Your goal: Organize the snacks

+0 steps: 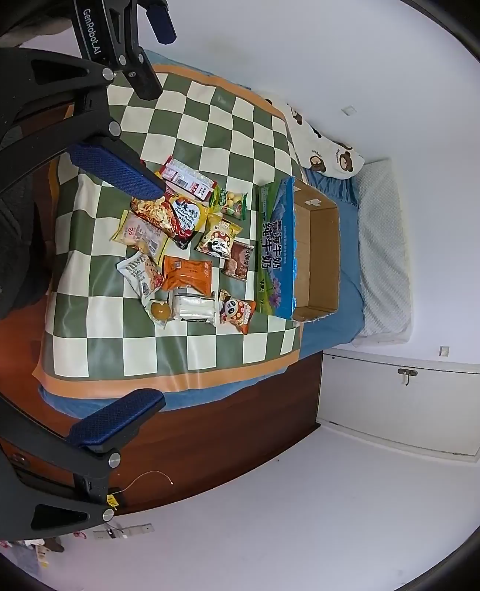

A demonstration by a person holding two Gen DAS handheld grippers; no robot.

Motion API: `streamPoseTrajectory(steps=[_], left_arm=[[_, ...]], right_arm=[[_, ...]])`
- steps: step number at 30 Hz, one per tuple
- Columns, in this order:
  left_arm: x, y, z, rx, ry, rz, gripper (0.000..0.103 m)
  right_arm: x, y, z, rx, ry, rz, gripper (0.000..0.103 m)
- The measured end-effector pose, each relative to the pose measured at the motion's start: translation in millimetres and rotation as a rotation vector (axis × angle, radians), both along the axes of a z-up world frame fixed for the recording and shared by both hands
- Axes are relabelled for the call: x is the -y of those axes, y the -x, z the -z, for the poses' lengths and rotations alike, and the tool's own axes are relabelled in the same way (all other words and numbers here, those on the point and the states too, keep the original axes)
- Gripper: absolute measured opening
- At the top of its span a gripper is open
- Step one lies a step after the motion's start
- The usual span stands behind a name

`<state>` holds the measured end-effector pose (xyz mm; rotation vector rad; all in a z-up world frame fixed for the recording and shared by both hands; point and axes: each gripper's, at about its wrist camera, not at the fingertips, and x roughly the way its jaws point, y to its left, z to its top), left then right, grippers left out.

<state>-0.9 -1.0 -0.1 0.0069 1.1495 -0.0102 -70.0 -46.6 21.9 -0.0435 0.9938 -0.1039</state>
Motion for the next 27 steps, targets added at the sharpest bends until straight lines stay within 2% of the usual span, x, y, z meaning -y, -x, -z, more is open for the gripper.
streamPoseTrajectory(steps=[24, 27], left_arm=[[-5.2, -1.7, -4.4, 0.004, -0.002, -0.001, 0.103], [-6.1, -1.3, -4.4, 0.003, 0.006, -0.001, 0.103]], right_arm=[[-2.8, -2.0, 3.7, -0.006, -0.013, -0.001, 0.103], [-8.3, 1.2, -3.6, -0.005, -0.011, -0.003, 0.103]])
